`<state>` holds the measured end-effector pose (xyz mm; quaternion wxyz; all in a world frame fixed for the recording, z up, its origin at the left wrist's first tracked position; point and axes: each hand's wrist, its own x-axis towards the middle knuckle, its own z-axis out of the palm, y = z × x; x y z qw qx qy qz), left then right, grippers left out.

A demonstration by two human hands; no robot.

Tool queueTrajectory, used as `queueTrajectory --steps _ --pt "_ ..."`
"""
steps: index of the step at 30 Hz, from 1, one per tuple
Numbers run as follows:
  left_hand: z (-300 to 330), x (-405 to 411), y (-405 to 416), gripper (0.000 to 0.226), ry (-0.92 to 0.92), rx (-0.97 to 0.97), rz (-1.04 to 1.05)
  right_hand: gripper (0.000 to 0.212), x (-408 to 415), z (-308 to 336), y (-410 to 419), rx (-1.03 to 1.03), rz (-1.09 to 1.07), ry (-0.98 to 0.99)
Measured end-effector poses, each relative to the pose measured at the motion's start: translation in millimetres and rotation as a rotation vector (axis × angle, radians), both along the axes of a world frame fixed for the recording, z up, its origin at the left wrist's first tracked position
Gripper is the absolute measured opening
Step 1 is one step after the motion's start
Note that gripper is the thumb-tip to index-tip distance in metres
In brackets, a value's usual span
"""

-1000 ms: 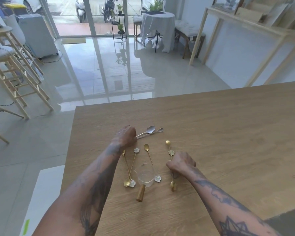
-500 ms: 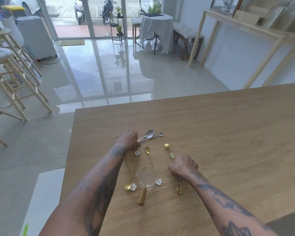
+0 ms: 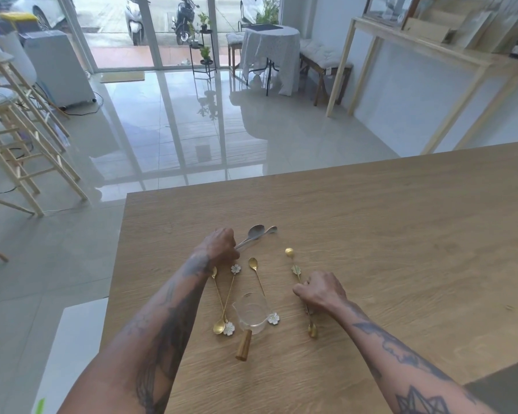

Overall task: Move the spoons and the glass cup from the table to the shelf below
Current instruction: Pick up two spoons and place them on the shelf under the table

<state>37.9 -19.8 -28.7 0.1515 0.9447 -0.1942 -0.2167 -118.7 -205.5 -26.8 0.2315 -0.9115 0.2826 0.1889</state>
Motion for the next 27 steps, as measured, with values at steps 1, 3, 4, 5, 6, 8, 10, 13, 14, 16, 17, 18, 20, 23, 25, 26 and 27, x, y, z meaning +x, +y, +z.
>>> queueTrajectory --steps 1,3,4,5,6,8,10,13,14,16,17,18,20,23,25,26,27 --pt "2 0 0 0.015 0.003 -0.006 0.018 0.036 -2 2 -1 0.015 0.003 -0.004" --pt "6 1 1 0.012 0.015 -0.027 0.051 0.039 -5 6 -2 0.033 0.005 -0.017" --pt "6 1 1 0.016 0.026 -0.039 0.066 0.039 -6 9 -2 0.046 0.001 -0.029" --pt "6 0 1 0.019 0.032 -0.053 0.08 0.038 -9 12 -3 0.06 -0.006 -0.043" --pt "6 -1 2 0.021 0.028 -0.07 0.094 0.034 -11 16 -4 0.074 -0.012 -0.06" --pt "7 -3 3 0.022 -0.002 -0.104 0.134 0.023 -16 24 -8 0.116 -0.032 -0.109" --pt "10 -4 4 0.024 -0.043 -0.161 0.187 0.017 -19 32 -12 0.17 -0.051 -0.168" --pt "26 -8 5 0.023 -0.136 -0.26 0.233 0.015 -20 49 -18 0.193 -0.066 -0.239" --pt "34 -10 6 0.022 -0.161 -0.292 0.238 0.014 -20 56 -20 0.2 -0.07 -0.265" --pt "50 -15 7 0.022 -0.208 -0.348 0.243 0.014 -19 71 -24 0.21 -0.063 -0.315" --pt "59 -19 7 0.022 -0.231 -0.37 0.246 0.015 -20 79 -26 0.215 -0.052 -0.339" --pt "68 -23 8 0.021 -0.252 -0.39 0.25 0.016 -21 88 -27 0.219 -0.037 -0.363" --pt "89 -35 10 0.021 -0.283 -0.417 0.267 0.017 -25 106 -28 0.219 -0.009 -0.407" --pt "123 -59 16 0.02 -0.323 -0.441 0.294 0.014 -33 134 -26 0.214 0.012 -0.47" --pt "146 -77 22 0.018 -0.349 -0.454 0.318 0.014 -41 151 -22 0.225 0.036 -0.512" --pt "157 -87 25 0.017 -0.359 -0.462 0.339 0.015 -46 159 -21 0.235 0.054 -0.535" --pt "167 -98 28 0.017 -0.373 -0.468 0.356 0.015 -52 166 -19 0.244 0.074 -0.556"
